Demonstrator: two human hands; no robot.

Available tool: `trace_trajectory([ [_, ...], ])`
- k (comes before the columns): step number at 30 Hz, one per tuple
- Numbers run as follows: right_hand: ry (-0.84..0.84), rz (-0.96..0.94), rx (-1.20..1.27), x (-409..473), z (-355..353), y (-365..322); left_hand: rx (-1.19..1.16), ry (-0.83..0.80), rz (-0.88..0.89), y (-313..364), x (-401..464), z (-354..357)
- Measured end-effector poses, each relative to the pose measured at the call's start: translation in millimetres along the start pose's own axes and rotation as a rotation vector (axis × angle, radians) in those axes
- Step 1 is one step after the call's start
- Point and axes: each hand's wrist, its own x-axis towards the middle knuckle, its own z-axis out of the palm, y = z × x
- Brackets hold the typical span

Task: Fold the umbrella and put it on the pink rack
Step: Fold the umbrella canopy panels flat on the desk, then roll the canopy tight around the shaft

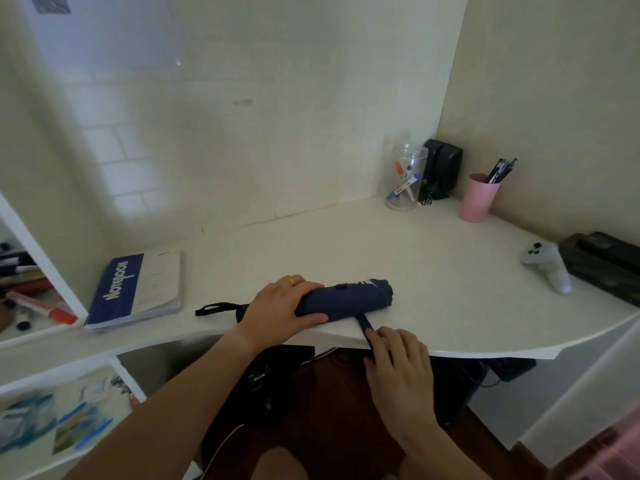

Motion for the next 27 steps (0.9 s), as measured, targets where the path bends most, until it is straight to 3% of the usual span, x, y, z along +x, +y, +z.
trace_trajectory([
  [3,0.071,-0.024,0.031,4.4,-1.4,-2.7,-0.007,0.022,-0.021,5.5,5.1,4.5],
  [7,0.046,-0.121,0.071,7.7,-16.2,0.6,0.033,0.071,-0.001,18.2,17.2,12.1],
  [14,0.003,-0.233,0.195,20.6,-30.9,6.0,0.133,0.220,0.155,40.5,28.6,29.2],
  [20,0.032,-0.116,0.443,56.9,-57.2,13.3,0.059,0.297,0.161,45.2,16.3,37.0],
  [27,-0.271,0.094,0.680,86.9,-61.1,26.7,0.029,0.210,0.138,51.4,8.6,30.1],
])
